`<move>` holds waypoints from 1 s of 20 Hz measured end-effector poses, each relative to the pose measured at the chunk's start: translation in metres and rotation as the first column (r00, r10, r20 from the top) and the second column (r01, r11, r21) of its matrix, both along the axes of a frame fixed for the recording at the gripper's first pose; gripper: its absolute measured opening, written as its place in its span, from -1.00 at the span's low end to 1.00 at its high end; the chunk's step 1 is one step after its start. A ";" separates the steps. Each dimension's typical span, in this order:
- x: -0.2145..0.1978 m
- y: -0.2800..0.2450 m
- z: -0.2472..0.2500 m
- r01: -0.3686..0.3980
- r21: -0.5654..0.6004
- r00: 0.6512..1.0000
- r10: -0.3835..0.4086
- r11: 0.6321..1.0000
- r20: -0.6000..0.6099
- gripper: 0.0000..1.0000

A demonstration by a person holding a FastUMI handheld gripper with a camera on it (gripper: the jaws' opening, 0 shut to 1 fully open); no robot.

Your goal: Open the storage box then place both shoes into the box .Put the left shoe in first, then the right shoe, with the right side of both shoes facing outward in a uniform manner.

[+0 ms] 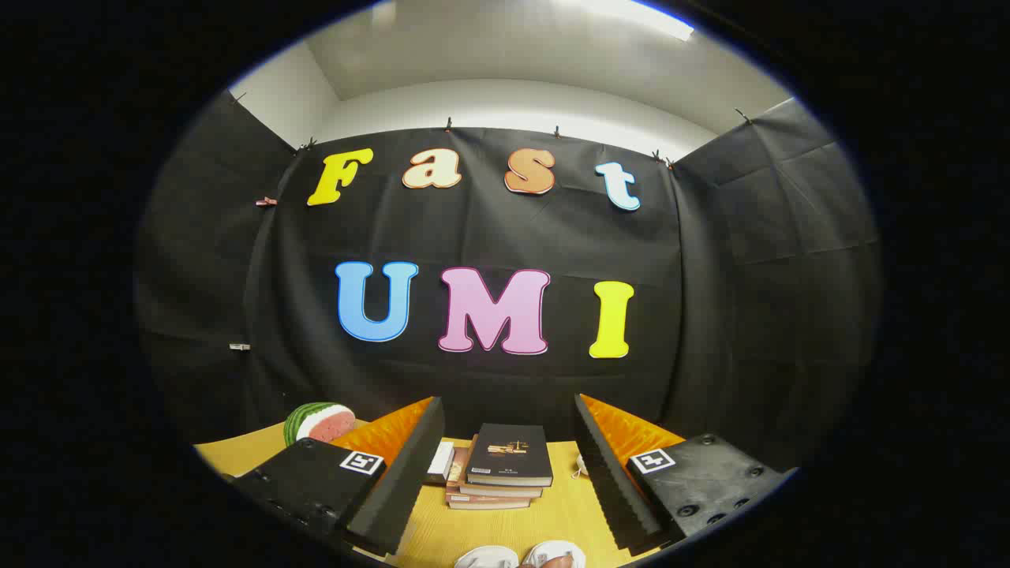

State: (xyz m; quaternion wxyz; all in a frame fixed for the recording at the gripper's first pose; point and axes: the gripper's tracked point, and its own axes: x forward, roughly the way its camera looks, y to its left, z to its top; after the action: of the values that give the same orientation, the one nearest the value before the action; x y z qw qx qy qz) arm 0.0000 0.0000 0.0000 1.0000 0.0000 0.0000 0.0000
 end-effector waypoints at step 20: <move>-0.014 0.043 -0.024 -0.195 0.063 0.972 0.202 0.979 -0.119 0.95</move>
State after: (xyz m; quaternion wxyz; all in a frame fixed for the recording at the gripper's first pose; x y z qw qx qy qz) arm -0.0140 0.0428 -0.0244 0.9927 0.0254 0.0626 0.1000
